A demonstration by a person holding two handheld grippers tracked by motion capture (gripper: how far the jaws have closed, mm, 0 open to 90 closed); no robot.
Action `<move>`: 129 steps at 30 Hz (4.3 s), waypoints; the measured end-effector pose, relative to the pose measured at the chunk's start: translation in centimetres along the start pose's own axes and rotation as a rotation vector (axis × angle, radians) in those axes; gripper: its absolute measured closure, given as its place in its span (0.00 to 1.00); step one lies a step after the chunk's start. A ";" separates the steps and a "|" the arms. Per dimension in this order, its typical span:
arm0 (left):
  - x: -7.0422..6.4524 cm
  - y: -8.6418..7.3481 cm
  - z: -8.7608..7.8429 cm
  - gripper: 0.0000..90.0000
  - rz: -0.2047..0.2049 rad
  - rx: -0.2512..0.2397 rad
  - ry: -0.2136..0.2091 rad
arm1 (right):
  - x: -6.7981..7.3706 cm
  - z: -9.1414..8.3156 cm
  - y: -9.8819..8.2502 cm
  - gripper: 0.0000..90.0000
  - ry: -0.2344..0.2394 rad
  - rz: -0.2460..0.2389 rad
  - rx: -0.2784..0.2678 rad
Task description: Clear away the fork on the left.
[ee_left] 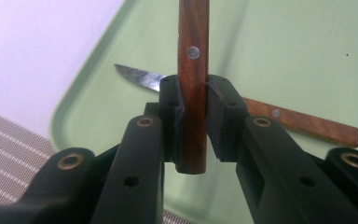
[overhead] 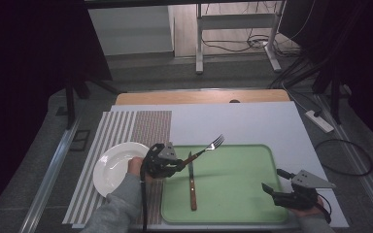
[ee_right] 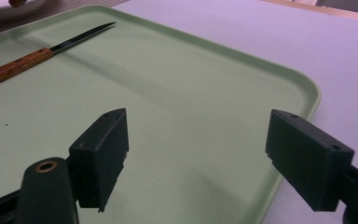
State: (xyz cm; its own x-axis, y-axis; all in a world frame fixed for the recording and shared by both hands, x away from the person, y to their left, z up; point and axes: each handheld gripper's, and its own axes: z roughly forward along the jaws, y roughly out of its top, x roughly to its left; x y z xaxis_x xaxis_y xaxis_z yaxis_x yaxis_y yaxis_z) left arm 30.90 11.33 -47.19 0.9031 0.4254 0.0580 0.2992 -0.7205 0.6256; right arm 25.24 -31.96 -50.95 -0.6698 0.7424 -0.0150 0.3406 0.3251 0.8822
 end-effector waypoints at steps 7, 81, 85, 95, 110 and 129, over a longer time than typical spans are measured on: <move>-0.8 1.3 1.2 0.84 0.014 0.008 -0.022 | 0.0 0.0 0.0 0.24 0.000 -0.001 0.002; -4.9 -3.1 -1.5 0.30 -0.134 -0.171 0.088 | -0.1 -0.2 0.2 0.28 0.020 0.028 -0.005; -5.2 -4.9 -2.6 0.28 -0.159 -0.198 0.126 | 0.0 -0.2 0.2 0.29 0.024 0.026 -0.004; -4.9 -8.1 -4.3 0.25 -0.213 -0.208 0.193 | -0.1 -0.2 0.4 0.40 0.063 0.029 -0.010; -4.5 -9.9 -5.1 0.25 -0.247 -0.217 0.240 | 2.0 2.6 4.0 1.00 0.163 -0.027 0.046; -4.2 -10.2 -5.0 0.24 -0.263 -0.225 0.230 | 8.7 15.5 7.9 1.00 0.267 -0.140 0.347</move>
State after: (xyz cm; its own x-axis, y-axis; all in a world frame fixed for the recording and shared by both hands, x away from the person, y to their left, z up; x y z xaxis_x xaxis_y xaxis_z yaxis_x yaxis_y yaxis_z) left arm 22.51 19.63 -49.91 0.7049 0.7087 0.0298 0.4128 -0.4441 0.7952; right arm 32.33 -13.82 -51.37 -0.8559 0.5157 0.0391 0.4054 0.6221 0.6698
